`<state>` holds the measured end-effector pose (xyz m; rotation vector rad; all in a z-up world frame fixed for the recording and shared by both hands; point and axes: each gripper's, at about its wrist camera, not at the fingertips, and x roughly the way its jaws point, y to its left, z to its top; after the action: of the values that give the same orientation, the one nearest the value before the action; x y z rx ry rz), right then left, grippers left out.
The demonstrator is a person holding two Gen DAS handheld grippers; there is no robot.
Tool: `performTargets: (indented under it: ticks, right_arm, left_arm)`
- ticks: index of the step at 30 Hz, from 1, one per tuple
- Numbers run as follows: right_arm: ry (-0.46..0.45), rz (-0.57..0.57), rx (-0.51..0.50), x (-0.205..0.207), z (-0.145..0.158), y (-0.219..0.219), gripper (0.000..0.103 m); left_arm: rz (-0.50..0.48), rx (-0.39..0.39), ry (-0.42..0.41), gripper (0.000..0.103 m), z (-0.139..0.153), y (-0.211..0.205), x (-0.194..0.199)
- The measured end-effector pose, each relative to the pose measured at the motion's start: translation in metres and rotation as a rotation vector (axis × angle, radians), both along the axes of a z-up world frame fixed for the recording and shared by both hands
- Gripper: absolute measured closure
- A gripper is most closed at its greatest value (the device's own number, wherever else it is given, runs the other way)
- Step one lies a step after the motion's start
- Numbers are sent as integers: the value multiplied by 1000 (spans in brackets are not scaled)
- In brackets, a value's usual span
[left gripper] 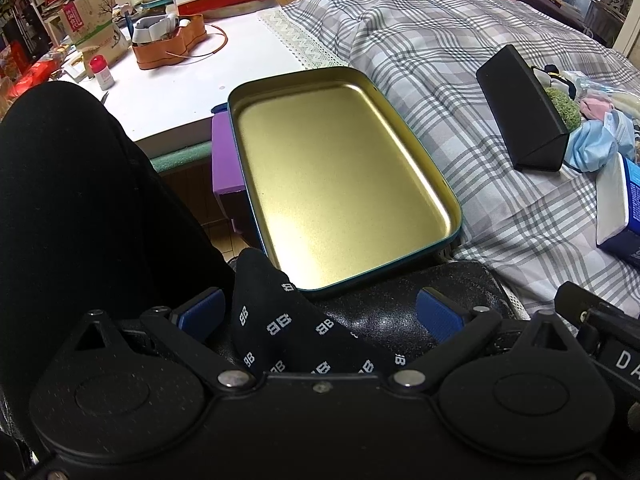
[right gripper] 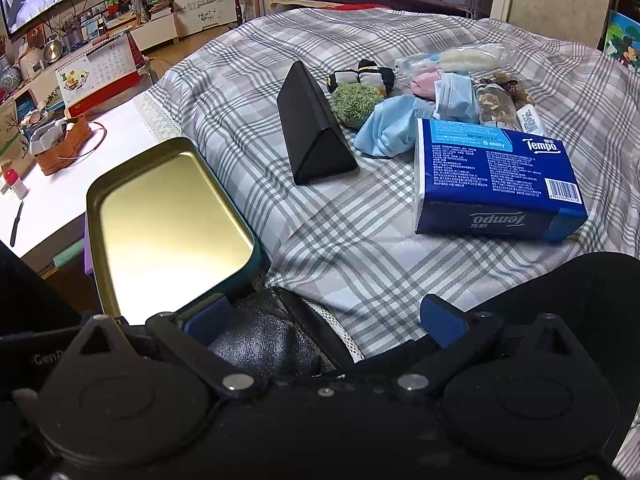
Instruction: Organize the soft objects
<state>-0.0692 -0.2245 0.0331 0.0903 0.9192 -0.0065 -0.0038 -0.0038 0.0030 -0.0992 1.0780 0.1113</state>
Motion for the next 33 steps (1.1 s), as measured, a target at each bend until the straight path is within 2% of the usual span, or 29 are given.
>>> performTargets:
  ticks: [33]
  right_arm:
    - [-2, 2, -9, -2, 0, 2, 1]
  left_arm:
    - [-4, -5, -3, 4, 1, -1, 0]
